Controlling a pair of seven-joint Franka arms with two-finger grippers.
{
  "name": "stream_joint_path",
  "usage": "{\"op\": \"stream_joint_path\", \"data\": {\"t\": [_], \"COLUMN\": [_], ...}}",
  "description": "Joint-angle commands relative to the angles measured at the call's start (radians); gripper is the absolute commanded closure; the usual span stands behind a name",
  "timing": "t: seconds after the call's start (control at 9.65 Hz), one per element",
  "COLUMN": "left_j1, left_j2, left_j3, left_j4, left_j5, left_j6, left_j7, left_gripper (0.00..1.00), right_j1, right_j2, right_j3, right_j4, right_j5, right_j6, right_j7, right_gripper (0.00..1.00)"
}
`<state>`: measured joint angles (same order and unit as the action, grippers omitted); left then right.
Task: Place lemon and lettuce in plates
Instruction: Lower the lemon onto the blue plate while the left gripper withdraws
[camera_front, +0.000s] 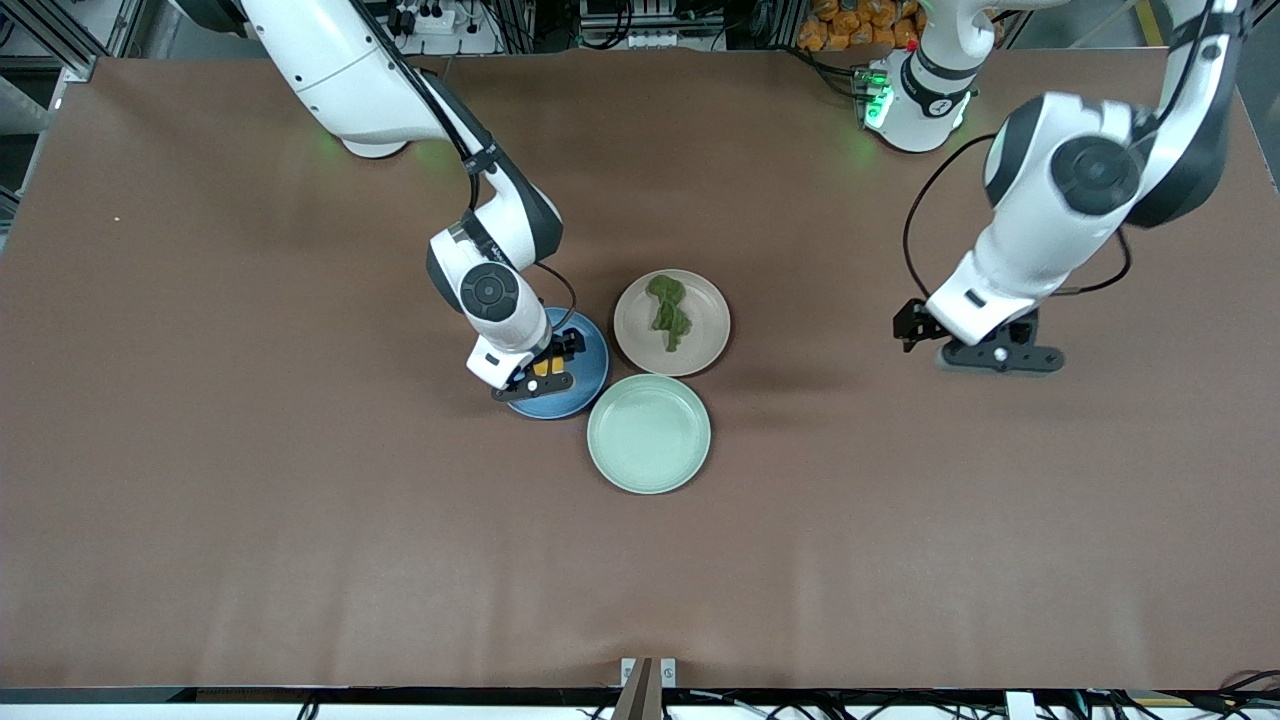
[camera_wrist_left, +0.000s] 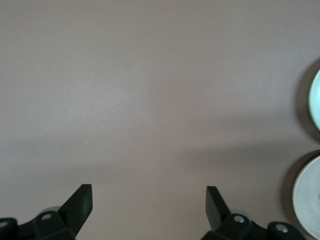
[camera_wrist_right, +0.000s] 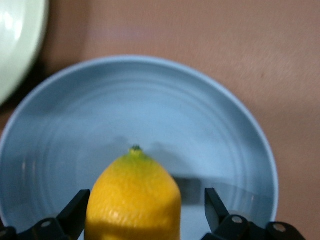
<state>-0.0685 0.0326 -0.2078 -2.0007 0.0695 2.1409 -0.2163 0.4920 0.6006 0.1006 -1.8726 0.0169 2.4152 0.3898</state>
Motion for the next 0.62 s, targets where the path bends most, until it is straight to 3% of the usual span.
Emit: {"op": "stream_joint_path", "data": {"t": [0.0,0.21,0.52], "left_j1": [-0.010,-0.019,-0.031], "left_j2": [-0.034,-0.031,-0.039], "left_j3": [0.031,0.033,0.033], "left_j4": [0.076,0.118,0.219], "left_j5": [-0.063,-0.066,-0.063], "left_j6": [-0.065,-0.095,-0.275], "left_j7": [0.027,0.028,0.028], "left_gripper": [0.00,0.00,0.00], "right_j1": [-0.021,-0.041,-0.079], "right_j2": [-0.008,-0.013,-0.022], "right_j3": [0.007,0.005,-0.013], "right_j4": [0.052,0.105,0.219], "right_j5": [0.009,0.011,0.063], "right_j6": [-0.065,-0.161,-0.333], "right_j7": [0.008,0.003,-0.081], "right_gripper": [0.00,0.00,0.00]}}
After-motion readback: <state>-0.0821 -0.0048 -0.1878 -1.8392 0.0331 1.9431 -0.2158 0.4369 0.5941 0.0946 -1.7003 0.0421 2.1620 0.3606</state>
